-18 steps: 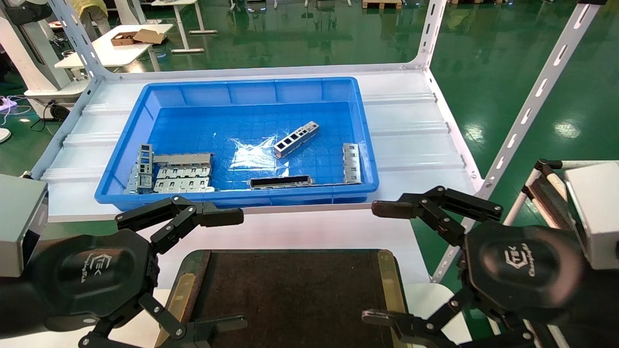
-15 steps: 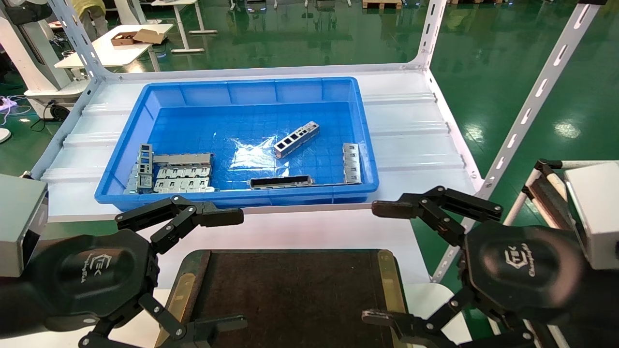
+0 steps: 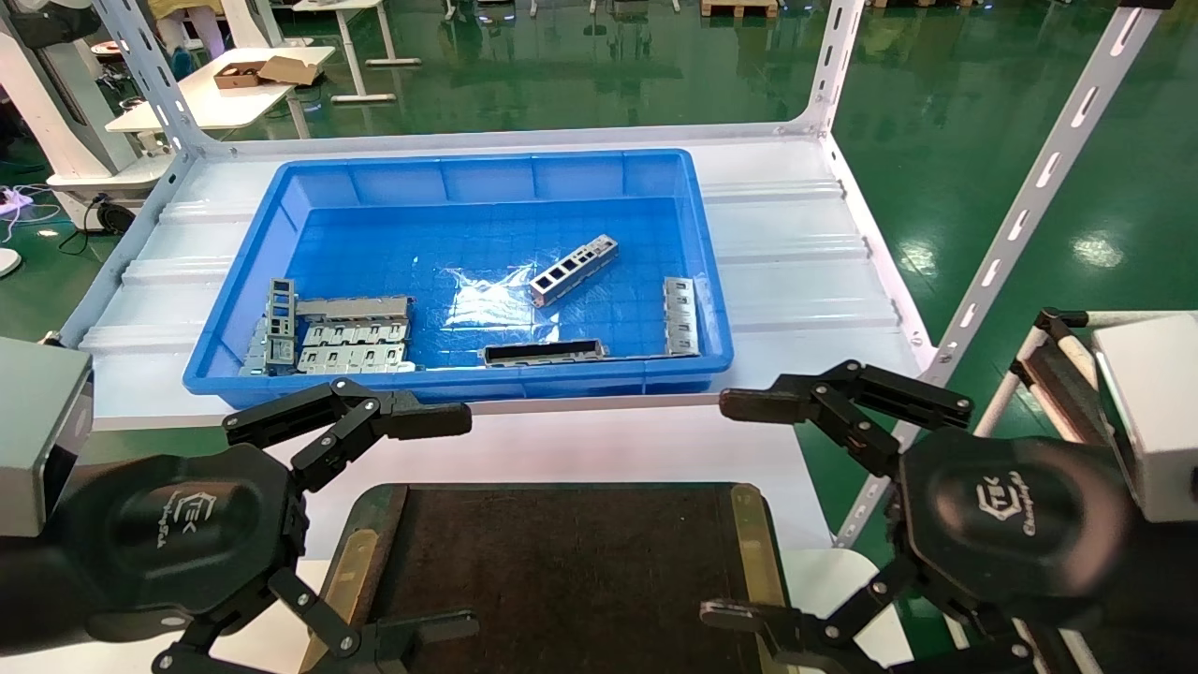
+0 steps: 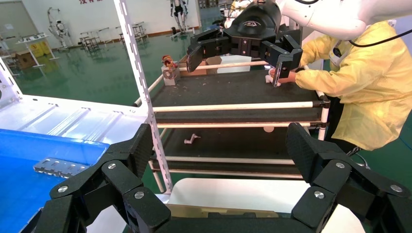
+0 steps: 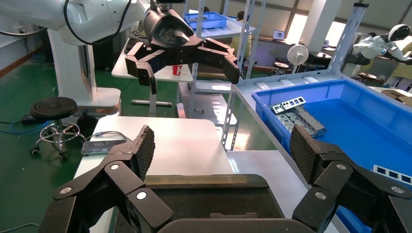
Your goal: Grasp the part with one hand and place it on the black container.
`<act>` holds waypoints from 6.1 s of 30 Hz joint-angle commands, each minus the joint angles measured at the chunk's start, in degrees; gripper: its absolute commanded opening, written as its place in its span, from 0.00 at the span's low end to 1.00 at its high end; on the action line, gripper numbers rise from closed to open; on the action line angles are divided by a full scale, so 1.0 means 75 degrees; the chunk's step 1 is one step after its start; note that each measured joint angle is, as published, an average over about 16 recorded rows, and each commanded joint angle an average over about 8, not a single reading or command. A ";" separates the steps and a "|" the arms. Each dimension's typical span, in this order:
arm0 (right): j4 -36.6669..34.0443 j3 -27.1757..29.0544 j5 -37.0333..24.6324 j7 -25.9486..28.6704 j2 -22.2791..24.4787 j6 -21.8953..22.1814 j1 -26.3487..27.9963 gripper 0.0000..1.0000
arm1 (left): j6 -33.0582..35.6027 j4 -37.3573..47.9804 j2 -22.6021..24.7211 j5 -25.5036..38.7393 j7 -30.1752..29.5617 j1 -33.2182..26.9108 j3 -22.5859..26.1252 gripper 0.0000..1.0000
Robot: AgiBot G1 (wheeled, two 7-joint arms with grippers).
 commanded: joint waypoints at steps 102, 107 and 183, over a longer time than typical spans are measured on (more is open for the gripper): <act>-0.0005 -0.0012 0.0007 -0.0006 0.0003 0.0001 0.0005 0.00 | -0.6039 0.8591 0.5708 0.3570 0.2510 -0.3932 0.2422 0.00; -0.0005 -0.0012 0.0007 -0.0007 0.0003 0.0001 0.0005 0.00 | -0.6057 0.8592 0.5706 0.3458 0.2514 -0.3914 0.2519 0.00; -0.0005 -0.0021 0.0013 -0.0011 0.0006 0.0005 0.0008 0.00 | -0.3455 0.0043 0.0321 -0.0017 -0.0496 0.2442 0.1506 0.00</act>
